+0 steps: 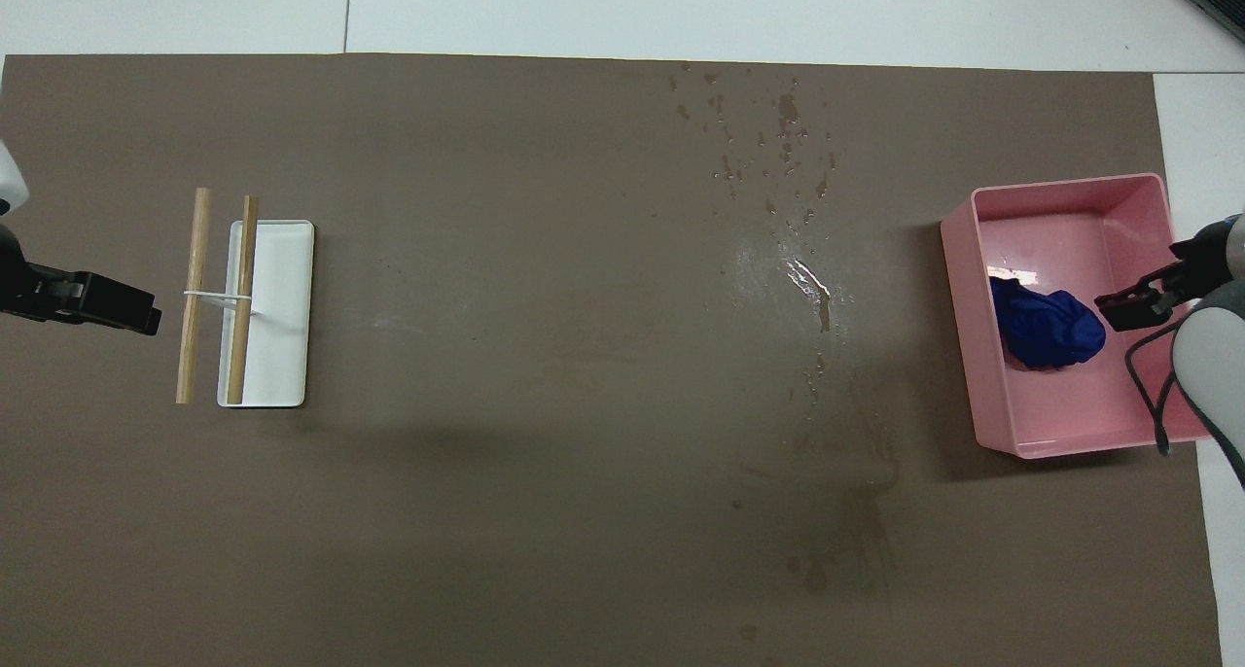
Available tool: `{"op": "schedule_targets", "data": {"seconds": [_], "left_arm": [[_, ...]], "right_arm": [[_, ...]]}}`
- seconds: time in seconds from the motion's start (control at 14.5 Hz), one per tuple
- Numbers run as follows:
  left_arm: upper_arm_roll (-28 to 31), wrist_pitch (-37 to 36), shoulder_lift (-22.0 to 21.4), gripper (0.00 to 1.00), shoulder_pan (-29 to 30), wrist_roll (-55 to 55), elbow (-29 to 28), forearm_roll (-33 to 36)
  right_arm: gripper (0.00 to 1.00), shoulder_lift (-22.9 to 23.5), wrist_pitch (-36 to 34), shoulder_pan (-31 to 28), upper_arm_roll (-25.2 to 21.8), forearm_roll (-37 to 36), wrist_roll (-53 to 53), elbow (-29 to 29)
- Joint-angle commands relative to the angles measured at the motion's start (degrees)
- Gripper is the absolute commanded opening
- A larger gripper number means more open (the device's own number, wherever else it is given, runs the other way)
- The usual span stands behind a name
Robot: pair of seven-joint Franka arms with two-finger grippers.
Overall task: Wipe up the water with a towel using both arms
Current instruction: 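Open the right gripper and release the towel in the pink bin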
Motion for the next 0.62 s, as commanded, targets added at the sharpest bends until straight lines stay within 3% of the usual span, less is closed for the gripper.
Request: {"op": "schedule_targets", "data": {"seconds": [0.0, 0.35, 0.55], "left_arm": [[0.0, -0.3, -1.1, 1.00, 0.1, -0.2, -1.1, 1.0], [0.0, -0.3, -1.1, 1.00, 0.1, -0.2, -1.1, 1.0], [0.0, -0.3, -1.1, 1.00, 0.1, -0.2, -1.1, 1.0]], "right_arm": [[1.00, -0.5, -7.2, 0.1, 1.3, 2.5, -0.2, 5.7], [1.00, -0.4, -19.6, 0.2, 4.9, 6.0, 11.7, 15.3], [1.00, -0.5, -20.3, 3.7, 5.2, 6.1, 20.0, 15.0]]}}
